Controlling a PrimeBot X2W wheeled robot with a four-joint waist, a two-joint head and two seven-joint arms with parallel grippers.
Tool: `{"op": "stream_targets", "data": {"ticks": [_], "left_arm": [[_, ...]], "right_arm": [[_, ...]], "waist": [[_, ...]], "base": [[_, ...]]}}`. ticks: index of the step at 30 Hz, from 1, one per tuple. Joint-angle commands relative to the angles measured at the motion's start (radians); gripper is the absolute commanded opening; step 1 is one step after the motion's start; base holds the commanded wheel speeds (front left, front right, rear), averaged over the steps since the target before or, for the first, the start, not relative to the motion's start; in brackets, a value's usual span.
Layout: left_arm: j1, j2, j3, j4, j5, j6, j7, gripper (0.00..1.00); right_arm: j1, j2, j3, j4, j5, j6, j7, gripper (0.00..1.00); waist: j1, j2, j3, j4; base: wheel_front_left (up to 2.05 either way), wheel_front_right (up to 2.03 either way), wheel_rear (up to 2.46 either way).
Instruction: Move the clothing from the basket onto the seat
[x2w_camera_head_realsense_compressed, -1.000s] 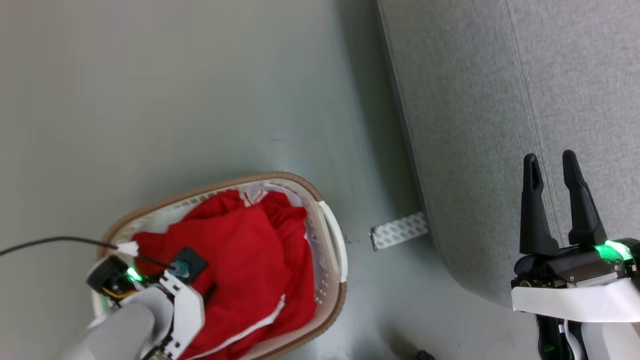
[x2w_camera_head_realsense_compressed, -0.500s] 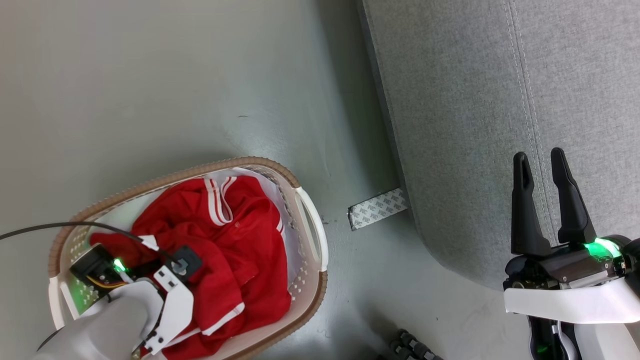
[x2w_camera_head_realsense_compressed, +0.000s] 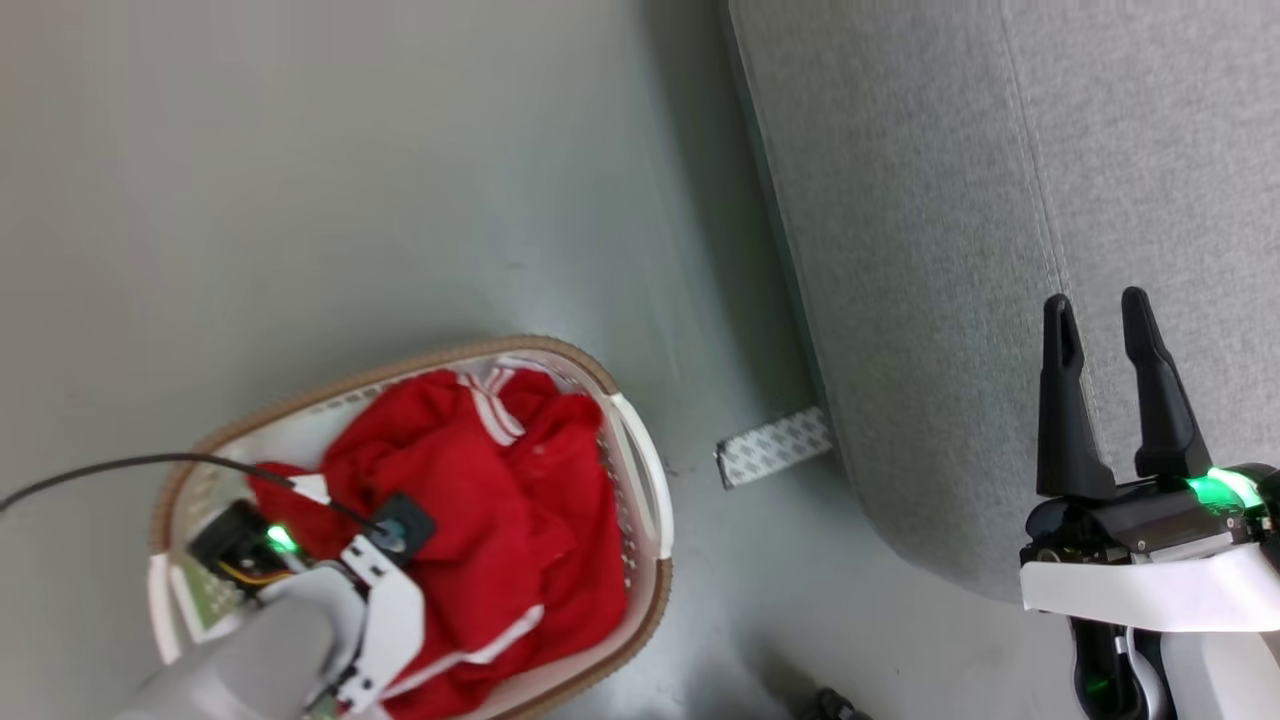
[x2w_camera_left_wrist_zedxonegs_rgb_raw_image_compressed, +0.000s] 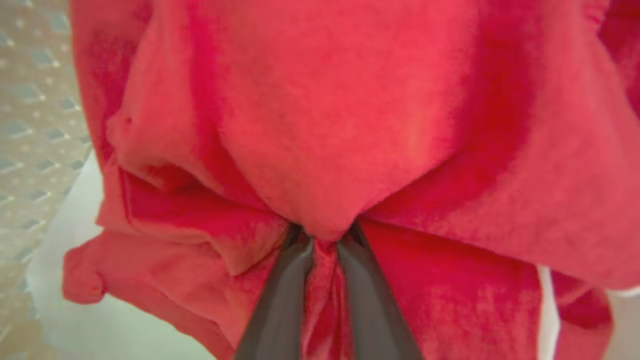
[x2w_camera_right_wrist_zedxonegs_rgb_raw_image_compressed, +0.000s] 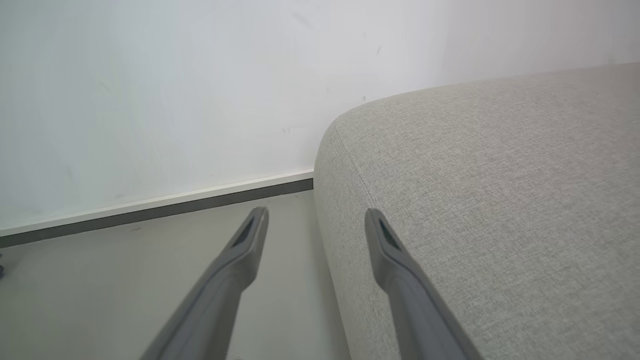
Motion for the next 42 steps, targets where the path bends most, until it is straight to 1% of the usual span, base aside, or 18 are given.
{"op": "stream_targets", "data": {"ticks": [1, 11, 17, 23, 27, 36, 42], "left_arm": [[0.011, -0.012, 0.002, 0.004, -0.011, -0.006, -0.013, 0.00], [0.042, -0.117, -0.004, 0.005, -0.087, -0.015, -0.134, 0.00], [0.072, -0.168, -0.022, -0.063, -0.179, -0.016, -0.177, 0.00], [0.090, -0.183, -0.035, -0.140, -0.256, -0.016, -0.192, 0.00], [0.096, -0.185, -0.022, -0.193, -0.297, -0.016, -0.199, 0.00], [0.124, -0.160, 0.077, -0.348, -0.313, -0.013, -0.197, 0.00], [0.144, -0.150, 0.143, -0.435, -0.311, 0.001, -0.197, 0.00]], "right_arm": [[-0.011, -0.003, -0.010, 0.008, -0.012, -0.002, 0.000, 1.00], [-0.001, -0.004, -0.050, 0.049, -0.097, -0.002, 0.000, 1.00], [0.009, -0.004, -0.059, 0.091, -0.137, -0.002, 0.000, 1.00], [0.027, -0.004, -0.067, 0.140, -0.164, -0.002, 0.000, 1.00], [0.042, -0.004, -0.078, 0.170, -0.171, -0.002, 0.000, 1.00], [0.076, -0.004, -0.068, 0.224, -0.153, -0.002, 0.000, 1.00], [0.094, -0.004, -0.050, 0.254, -0.150, -0.002, 0.000, 1.00]], "waist": [[-0.0001, 0.0000, -0.042, 0.027], [-0.0001, 0.0000, -0.222, 0.121], [-0.0001, 0.0000, -0.347, 0.182], [-0.0001, 0.0000, -0.459, 0.241], [-0.0001, 0.0000, -0.522, 0.277], [-0.0001, 0.0000, -0.636, 0.344], [-0.0001, 0.0000, -0.709, 0.378]], "base": [[0.00, 0.00, 0.00], [0.00, 0.00, 0.00], [0.00, 0.00, 0.00], [0.00, 0.00, 0.00], [0.00, 0.00, 0.00], [0.00, 0.00, 0.00], [0.00, 0.00, 0.00]]}}
